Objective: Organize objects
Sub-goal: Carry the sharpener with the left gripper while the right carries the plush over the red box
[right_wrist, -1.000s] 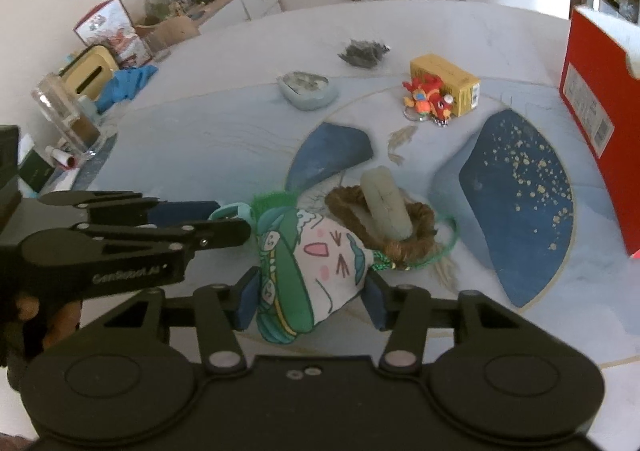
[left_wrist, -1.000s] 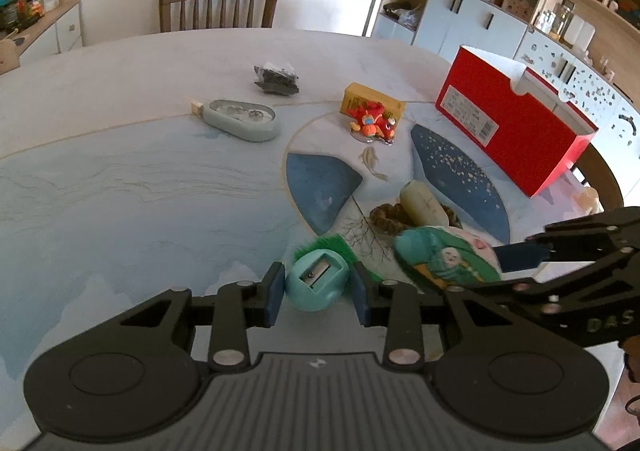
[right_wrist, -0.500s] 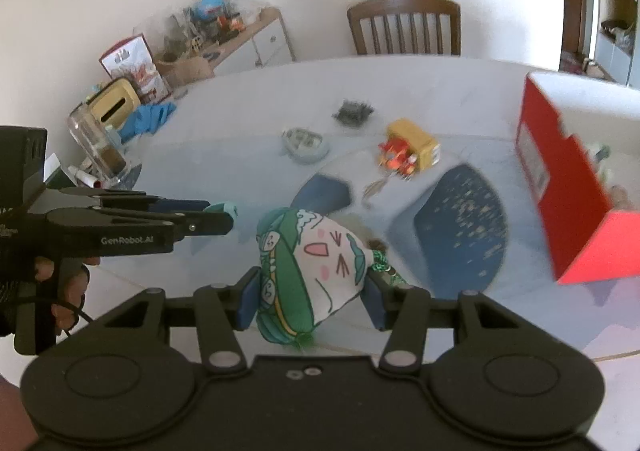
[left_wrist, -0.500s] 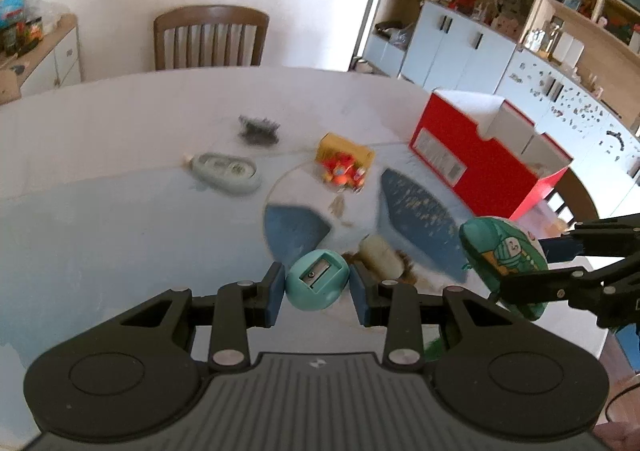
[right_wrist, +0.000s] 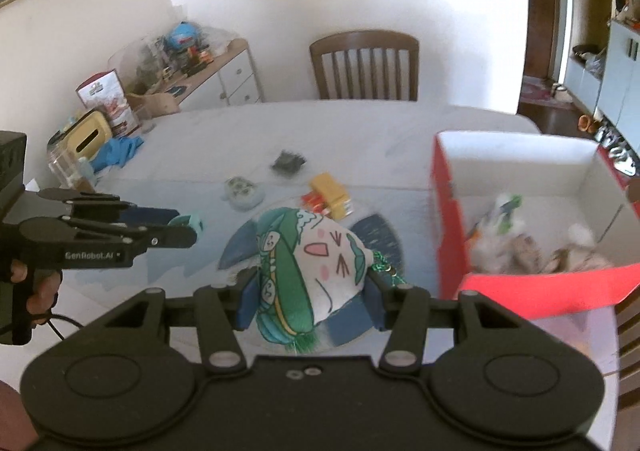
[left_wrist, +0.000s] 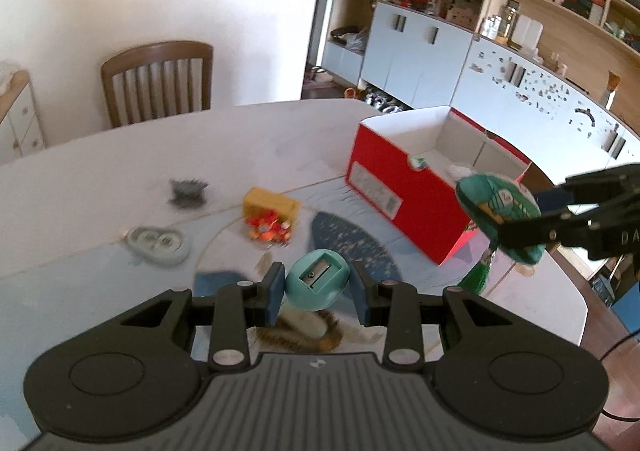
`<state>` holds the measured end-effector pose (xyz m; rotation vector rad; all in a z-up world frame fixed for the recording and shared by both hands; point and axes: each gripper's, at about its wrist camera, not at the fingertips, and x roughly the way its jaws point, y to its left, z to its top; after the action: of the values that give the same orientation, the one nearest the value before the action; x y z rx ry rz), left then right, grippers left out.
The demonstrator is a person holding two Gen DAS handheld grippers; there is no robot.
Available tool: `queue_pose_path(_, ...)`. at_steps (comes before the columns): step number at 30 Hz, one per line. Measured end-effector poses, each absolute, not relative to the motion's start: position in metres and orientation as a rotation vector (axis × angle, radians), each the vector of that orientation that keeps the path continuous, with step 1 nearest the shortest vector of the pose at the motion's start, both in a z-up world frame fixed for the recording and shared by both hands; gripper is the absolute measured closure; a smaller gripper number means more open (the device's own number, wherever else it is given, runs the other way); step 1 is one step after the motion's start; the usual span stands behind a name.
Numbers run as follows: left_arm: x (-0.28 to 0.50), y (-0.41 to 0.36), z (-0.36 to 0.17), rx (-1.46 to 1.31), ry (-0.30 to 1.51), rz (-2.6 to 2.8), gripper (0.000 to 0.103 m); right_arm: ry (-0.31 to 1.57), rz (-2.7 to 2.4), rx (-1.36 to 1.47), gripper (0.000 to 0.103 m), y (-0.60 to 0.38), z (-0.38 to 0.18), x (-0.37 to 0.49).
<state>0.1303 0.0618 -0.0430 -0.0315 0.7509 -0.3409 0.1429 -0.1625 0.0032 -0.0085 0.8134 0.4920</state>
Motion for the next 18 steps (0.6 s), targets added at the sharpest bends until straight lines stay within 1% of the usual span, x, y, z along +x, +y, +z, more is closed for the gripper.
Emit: queue_pose_path(18,0.196,-0.067,-0.007,0.091,0.685,-0.443,0.069,0.710,0.366,-0.071,0.052,-0.260,0.041,0.215)
